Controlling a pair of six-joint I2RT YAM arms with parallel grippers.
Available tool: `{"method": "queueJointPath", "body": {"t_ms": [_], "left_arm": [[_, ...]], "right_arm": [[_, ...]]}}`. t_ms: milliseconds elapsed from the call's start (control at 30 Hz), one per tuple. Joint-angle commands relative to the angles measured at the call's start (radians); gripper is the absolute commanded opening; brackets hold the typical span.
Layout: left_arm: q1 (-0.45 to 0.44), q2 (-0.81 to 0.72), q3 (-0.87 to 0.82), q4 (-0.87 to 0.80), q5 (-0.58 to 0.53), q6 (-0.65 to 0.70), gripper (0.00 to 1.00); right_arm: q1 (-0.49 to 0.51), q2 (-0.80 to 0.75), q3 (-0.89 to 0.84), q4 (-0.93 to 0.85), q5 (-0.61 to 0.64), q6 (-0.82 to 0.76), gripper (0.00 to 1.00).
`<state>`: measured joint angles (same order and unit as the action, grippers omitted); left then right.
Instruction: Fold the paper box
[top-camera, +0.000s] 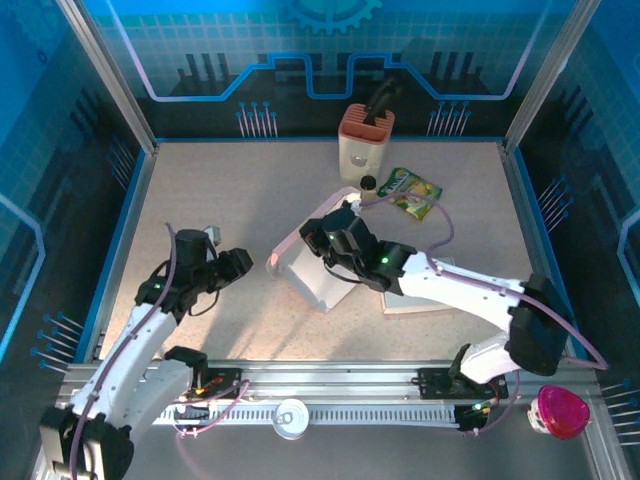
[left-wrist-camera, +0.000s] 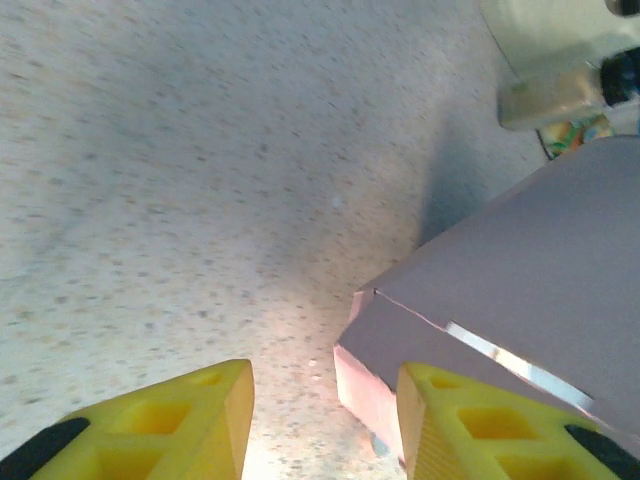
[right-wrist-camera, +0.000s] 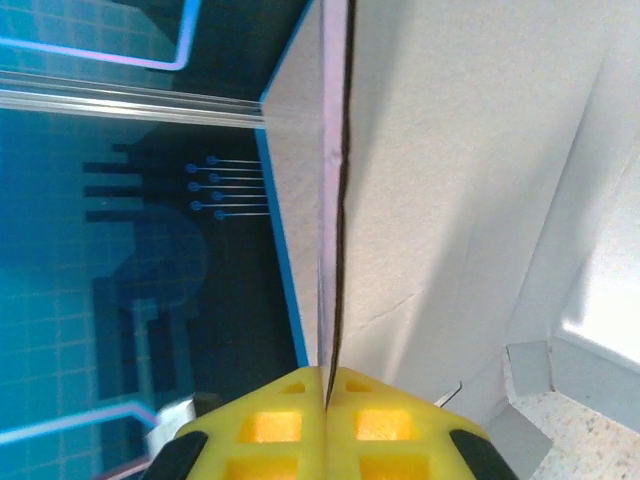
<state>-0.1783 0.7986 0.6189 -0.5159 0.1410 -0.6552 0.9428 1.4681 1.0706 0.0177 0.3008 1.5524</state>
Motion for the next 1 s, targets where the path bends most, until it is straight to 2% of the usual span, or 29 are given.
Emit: {"method": "queueJointPath", "body": {"t_ms": [0, 167, 433, 967], "left_arm": [[0.007, -0.008, 0.029, -0.104, -0.094, 0.052, 0.44], [0.006, 0.050, 0.006, -0.065, -0.049, 0.073, 0.43], [0.007, 0.078, -0.059, 0.030, -0.067, 0.090, 0.41], [0.014, 0.171, -0.147, 0.191, -0.078, 0.114, 0.38]], "right_arm": [[-0.022, 0.051, -0.024, 0.137, -0.085, 0.003, 0.00], [-0.044, 0.129, -0.067, 0.284, -0.128, -0.029, 0.00], [-0.083, 0.218, -0.133, 0.517, -0.225, -0.086, 0.00], [-0.117, 0.342, -0.169, 0.669, -0.318, -0.152, 0.00]]}}
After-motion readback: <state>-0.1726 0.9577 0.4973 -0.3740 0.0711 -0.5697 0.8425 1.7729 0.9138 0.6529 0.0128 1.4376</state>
